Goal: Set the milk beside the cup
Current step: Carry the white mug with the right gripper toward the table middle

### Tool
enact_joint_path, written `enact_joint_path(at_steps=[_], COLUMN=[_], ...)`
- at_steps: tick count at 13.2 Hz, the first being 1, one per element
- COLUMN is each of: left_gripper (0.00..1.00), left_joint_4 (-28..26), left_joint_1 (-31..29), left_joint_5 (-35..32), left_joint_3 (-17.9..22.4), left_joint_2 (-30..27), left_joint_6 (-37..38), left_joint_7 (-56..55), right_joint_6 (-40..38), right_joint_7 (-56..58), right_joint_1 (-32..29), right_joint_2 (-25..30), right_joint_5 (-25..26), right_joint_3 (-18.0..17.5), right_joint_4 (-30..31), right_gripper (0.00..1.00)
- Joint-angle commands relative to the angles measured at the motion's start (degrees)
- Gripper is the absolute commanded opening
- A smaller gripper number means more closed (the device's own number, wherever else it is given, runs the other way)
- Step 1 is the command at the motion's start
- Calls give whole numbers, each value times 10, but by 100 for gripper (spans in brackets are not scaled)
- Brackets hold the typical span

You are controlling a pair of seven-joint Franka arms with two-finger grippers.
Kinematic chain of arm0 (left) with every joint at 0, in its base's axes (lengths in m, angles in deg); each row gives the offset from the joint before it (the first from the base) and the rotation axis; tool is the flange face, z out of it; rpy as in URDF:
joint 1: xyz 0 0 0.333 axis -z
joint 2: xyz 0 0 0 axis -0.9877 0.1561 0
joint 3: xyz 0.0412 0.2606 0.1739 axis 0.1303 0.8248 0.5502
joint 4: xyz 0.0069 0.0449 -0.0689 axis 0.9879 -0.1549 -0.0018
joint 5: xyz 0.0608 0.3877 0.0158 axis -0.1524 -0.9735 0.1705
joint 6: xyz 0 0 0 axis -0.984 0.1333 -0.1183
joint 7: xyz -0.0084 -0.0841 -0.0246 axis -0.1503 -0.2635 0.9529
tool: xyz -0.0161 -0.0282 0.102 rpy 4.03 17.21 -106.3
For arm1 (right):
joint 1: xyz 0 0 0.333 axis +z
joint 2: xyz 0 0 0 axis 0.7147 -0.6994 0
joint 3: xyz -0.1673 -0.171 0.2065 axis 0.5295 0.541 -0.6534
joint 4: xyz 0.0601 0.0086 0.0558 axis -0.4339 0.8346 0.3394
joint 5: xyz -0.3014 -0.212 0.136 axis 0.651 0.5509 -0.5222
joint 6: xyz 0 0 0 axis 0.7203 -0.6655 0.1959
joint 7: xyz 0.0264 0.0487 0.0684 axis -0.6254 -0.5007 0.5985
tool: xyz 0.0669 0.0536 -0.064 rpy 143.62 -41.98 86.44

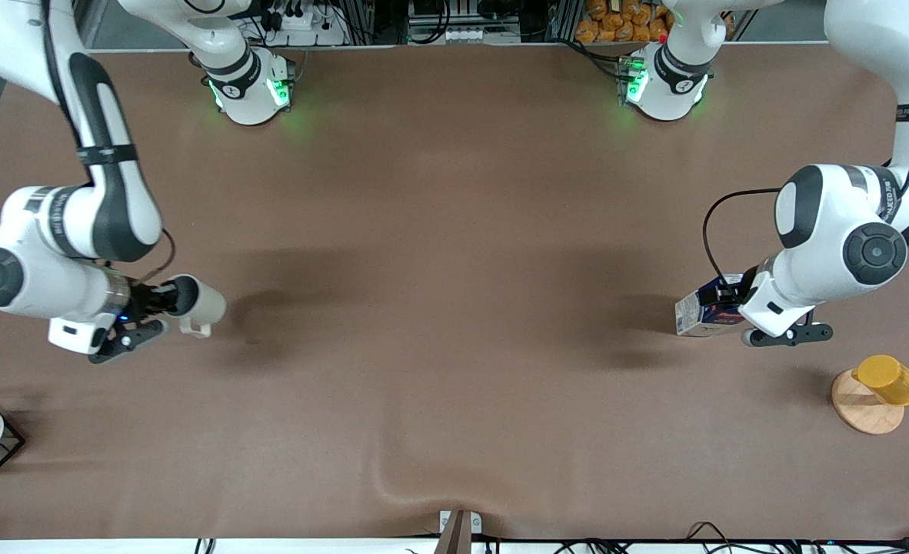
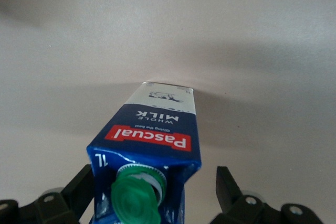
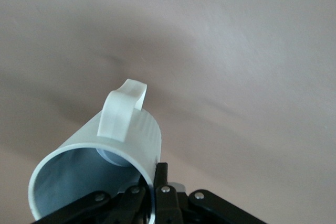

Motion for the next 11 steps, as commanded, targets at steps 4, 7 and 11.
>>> enact_joint_path(at_steps=[4, 7, 11], left_gripper=[83, 76, 60], left_joint_4=[3, 2, 5], left_joint_1=[-3, -4, -5], left_joint_5=[-17, -25, -26], left_joint_3=[-3, -3, -3], left_joint_2=[13, 14, 6], left_joint_6=[1, -3, 2], left_joint_7=[-2, -2, -6], right_joint_6=[-20, -12, 21], right_joint_7=[-108, -218, -308], right_joint_1=[121, 198, 285], right_joint_2=[-81, -169, -228], right_joint_5=[-106, -102, -67], right_joint_3=[4, 5, 6], right_joint_4=[-156, -254, -305], right_gripper=[0, 0, 0])
